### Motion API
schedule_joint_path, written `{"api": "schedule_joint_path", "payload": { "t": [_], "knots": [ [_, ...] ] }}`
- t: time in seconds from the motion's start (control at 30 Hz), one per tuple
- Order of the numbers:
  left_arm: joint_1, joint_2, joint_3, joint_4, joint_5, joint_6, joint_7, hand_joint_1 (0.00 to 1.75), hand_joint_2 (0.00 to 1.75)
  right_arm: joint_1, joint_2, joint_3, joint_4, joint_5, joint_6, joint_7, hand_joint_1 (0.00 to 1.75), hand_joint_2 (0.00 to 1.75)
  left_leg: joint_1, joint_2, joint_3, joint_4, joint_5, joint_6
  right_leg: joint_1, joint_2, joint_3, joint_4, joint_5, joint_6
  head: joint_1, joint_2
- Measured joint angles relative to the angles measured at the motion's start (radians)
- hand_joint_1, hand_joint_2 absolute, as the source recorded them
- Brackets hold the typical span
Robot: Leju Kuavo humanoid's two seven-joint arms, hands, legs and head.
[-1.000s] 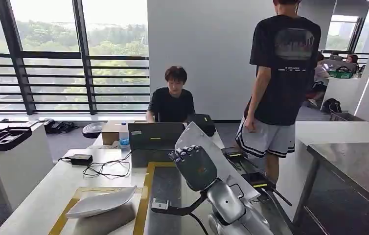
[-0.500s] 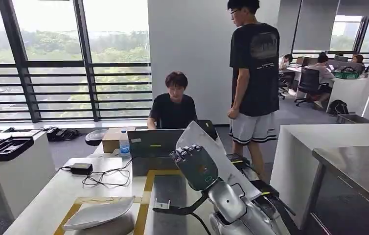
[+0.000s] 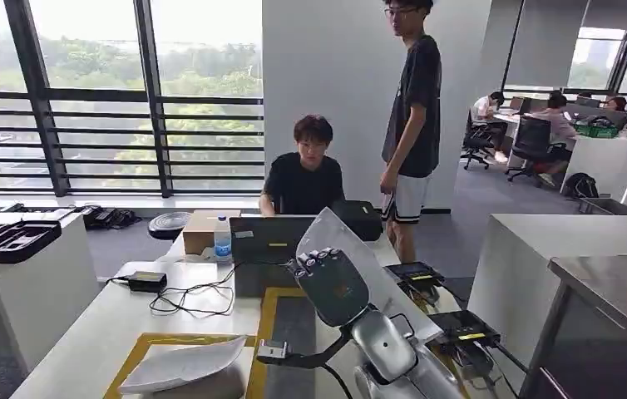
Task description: Take the parts from the cabinet and place them on the table.
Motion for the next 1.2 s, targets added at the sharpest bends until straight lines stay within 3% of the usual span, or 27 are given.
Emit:
{"api": "schedule_joint_path", "payload": {
  "t": [0.03,0.07,0.1,0.13,0.17,0.2,0.3,0.37,0.43,0.5,0.53,0.57,0.6,0.63,0.7,0.73,0.77,0.8,0.9,0.93,0.97,1.03,1.07,1.1,1.13,1.2],
  "knots": [
    [0.001,0.0,0.0,0.0,0.0,0.0,0.001,0.0,1.75,0.007,-0.003,0.0,0.0,-0.001,0.0,0.0,1.75,1.75,-0.001,0.0,0.008,0.0,-0.005,0.0,0.0,0.0,-0.042,0.046,-0.008,0.0,0.0,0.0],
    [0.003,0.0,0.0,0.0,-0.001,0.0,0.002,0.0,1.75,0.011,-0.006,0.001,0.0,-0.002,0.0,0.0,1.75,1.75,-0.002,-0.001,0.018,0.0,-0.013,-0.001,0.0,0.0,-0.057,0.039,0.004,-0.003,0.001,0.0],
    [0.003,0.0,0.0,0.0,-0.001,0.0,0.003,0.0,1.75,0.012,-0.008,0.001,0.0,-0.004,0.0,0.0,1.75,1.75,-0.004,-0.002,0.028,0.0,-0.021,-0.003,0.001,0.0,-0.05,-0.008,0.031,-0.008,0.001,0.0],
    [0.003,0.0,0.0,0.0,-0.001,0.0,0.004,0.0,1.75,0.011,-0.011,0.001,0.0,-0.007,0.0,0.0,1.75,1.75,-0.006,-0.004,0.039,0.0,-0.029,-0.005,0.001,0.0,-0.029,-0.081,0.072,-0.015,0.002,0.0],
    [0.003,0.0,0.0,0.0,-0.001,0.001,0.005,0.0,1.75,0.011,-0.013,0.001,0.0,-0.009,0.0,0.0,1.75,1.75,-0.008,-0.004,0.053,0.0,-0.038,-0.007,0.004,0.0,0.003,-0.174,0.129,-0.025,0.003,0.0],
    [0.003,0.0,0.0,0.0,-0.001,0.002,0.006,0.0,1.75,0.011,-0.015,0.001,0.0,-0.01,0.0,-0.001,1.75,1.75,-0.007,-0.003,0.06,-0.001,-0.049,-0.009,0.01,-0.001,0.028,-0.258,0.206,-0.036,0.003,0.0],
    [-0.002,-0.003,0.0,0.0,0.0,0.007,0.011,0.0,1.75,0.013,-0.016,0.003,0.0,-0.011,0.001,-0.005,1.75,1.75,-0.004,-0.003,0.081,-0.006,-0.064,-0.031,0.027,0.001,0.046,-0.278,0.208,-0.043,-0.001,0.0],
    [-0.002,-0.006,0.0,0.0,0.0,0.007,0.01,0.0,1.75,0.003,-0.018,0.003,0.0,-0.011,0.0,-0.002,1.75,1.75,-0.005,-0.002,0.086,0.004,-0.055,-0.044,0.024,0.001,0.066,-0.289,0.2,-0.054,0.001,0.0],
    [-0.004,-0.006,0.0,0.0,0.0,0.007,0.01,0.0,1.75,-0.002,-0.015,0.004,-0.002,-0.012,-0.002,0.002,1.75,1.75,-0.003,0.001,0.042,0.078,-0.057,-0.047,0.018,0.001,0.085,-0.299,0.193,-0.066,-0.002,0.0],
    [-0.005,-0.006,0.0,0.0,0.0,0.009,0.01,0.0,1.75,0.004,-0.015,0.004,-0.002,-0.018,-0.002,0.0,1.75,1.75,-0.004,0.001,-0.053,0.224,-0.127,-0.054,0.018,0.001,0.099,-0.3,0.178,-0.074,-0.004,0.0],
    [-0.003,-0.006,0.0,0.0,0.0,0.01,0.011,0.0,1.75,0.009,-0.015,0.004,-0.002,-0.021,-0.002,0.0,1.75,1.75,-0.004,0.001,-0.083,0.262,-0.145,-0.054,0.019,0.002,0.104,-0.3,0.174,-0.074,-0.004,0.0],
    [-0.002,-0.006,0.0,0.0,0.0,0.011,0.012,0.0,1.75,0.015,-0.016,0.004,-0.001,-0.025,-0.002,0.0,1.75,1.75,-0.004,0.001,-0.113,0.283,-0.148,-0.054,0.02,0.004,0.11,-0.299,0.167,-0.074,-0.004,0.0],
    [-0.002,-0.006,0.0,0.0,0.0,0.012,0.013,0.0,1.75,0.019,-0.016,0.004,-0.001,-0.03,0.0,-0.001,1.75,1.75,-0.004,0.001,-0.117,0.261,-0.122,-0.054,0.02,0.007,0.115,-0.297,0.162,-0.073,-0.005,0.0],
    [-0.002,-0.005,0.0,0.0,0.0,0.013,0.013,0.0,1.75,0.023,-0.016,0.004,-0.001,-0.035,0.0,-0.004,1.75,1.75,-0.004,0.001,-0.103,0.207,-0.076,-0.052,0.02,0.009,0.121,-0.295,0.156,-0.071,-0.004,0.0],
    [-0.002,-0.002,0.0,-0.002,0.0,0.013,0.013,0.0,1.75,0.038,-0.018,0.004,-0.001,-0.047,-0.003,-0.012,1.75,1.75,-0.005,0.001,-0.04,0.028,0.048,-0.044,0.02,0.011,0.135,-0.289,0.142,-0.065,-0.005,0.0],
    [-0.003,-0.002,0.0,-0.002,0.0,0.013,0.013,0.0,1.75,0.047,-0.02,0.004,0.0,-0.048,-0.006,-0.015,1.75,1.75,-0.007,0.0,-0.035,0.003,0.041,-0.041,0.022,0.012,0.136,-0.286,0.138,-0.061,-0.005,0.0],
    [-0.004,-0.002,0.0,-0.002,0.0,0.013,0.013,0.0,1.75,0.057,-0.022,0.004,0.0,-0.052,-0.01,-0.019,1.75,1.75,-0.012,0.001,-0.035,-0.022,0.011,-0.037,0.023,0.013,0.13,-0.281,0.137,-0.057,-0.006,0.0],
    [-0.003,-0.002,0.0,-0.002,0.0,0.013,0.013,0.0,1.75,0.069,-0.023,0.004,0.002,-0.055,-0.012,-0.019,1.75,1.75,-0.012,0.001,-0.026,-0.014,0.03,-0.029,0.024,0.014,0.125,-0.282,0.134,-0.05,-0.006,0.0],
    [0.002,-0.004,0.0,-0.001,0.0,0.013,0.013,0.0,1.75,0.091,-0.031,0.005,0.005,-0.068,-0.02,-0.026,1.75,1.75,-0.001,0.002,-0.023,-0.019,0.04,-0.014,0.023,0.011,0.122,-0.275,0.12,-0.036,-0.005,0.0],
    [-0.001,-0.003,0.0,-0.003,0.0,0.013,0.011,0.0,1.75,0.095,-0.035,0.005,0.005,-0.068,-0.023,-0.027,1.75,1.75,-0.001,0.001,-0.023,-0.02,0.039,-0.012,0.023,0.008,0.11,-0.242,0.098,-0.025,-0.002,0.0],
    [-0.003,-0.003,0.0,-0.003,0.0,0.013,0.011,0.0,1.75,0.101,-0.038,0.005,0.006,-0.068,-0.023,-0.033,1.75,1.75,-0.001,0.001,-0.022,-0.019,0.038,-0.009,0.019,0.007,0.08,-0.181,0.066,-0.018,-0.002,0.0],
    [-0.003,-0.003,0.0,-0.003,0.0,0.013,0.01,0.0,1.75,0.127,-0.042,0.005,0.008,-0.07,-0.025,-0.04,1.75,1.75,-0.001,0.002,-0.02,-0.019,0.034,-0.006,0.009,0.006,-0.007,-0.02,0.007,-0.007,0.0,0.0],
    [-0.003,-0.003,0.0,-0.003,0.0,0.013,0.01,0.0,1.75,0.142,-0.043,0.006,0.009,-0.07,-0.025,-0.042,1.75,1.75,-0.001,0.002,-0.019,-0.018,0.032,-0.006,0.005,0.004,-0.034,0.022,0.003,-0.004,0.0,0.0],
    [-0.003,-0.003,0.0,-0.003,0.0,0.013,0.01,0.0,1.75,0.154,-0.045,0.006,0.01,-0.07,-0.024,-0.043,1.75,1.75,0.0,0.002,-0.018,-0.018,0.03,-0.006,0.001,0.002,-0.039,0.018,0.021,-0.003,0.002,0.0],
    [-0.003,-0.003,0.0,-0.003,0.0,0.014,0.01,0.0,1.75,0.163,-0.048,0.007,0.011,-0.071,-0.024,-0.045,1.75,1.75,0.001,0.001,-0.017,-0.016,0.027,-0.009,-0.001,0.001,-0.019,-0.035,0.061,-0.002,0.002,0.0],
    [-0.003,-0.005,0.0,-0.003,0.0,0.016,0.008,0.0,1.75,0.169,-0.048,0.01,0.011,-0.071,-0.023,-0.053,1.75,1.75,0.003,0.001,-0.01,-0.014,0.021,-0.017,-0.003,-0.002,0.068,-0.221,0.153,-0.006,0.002,0.0]
  ]
}}
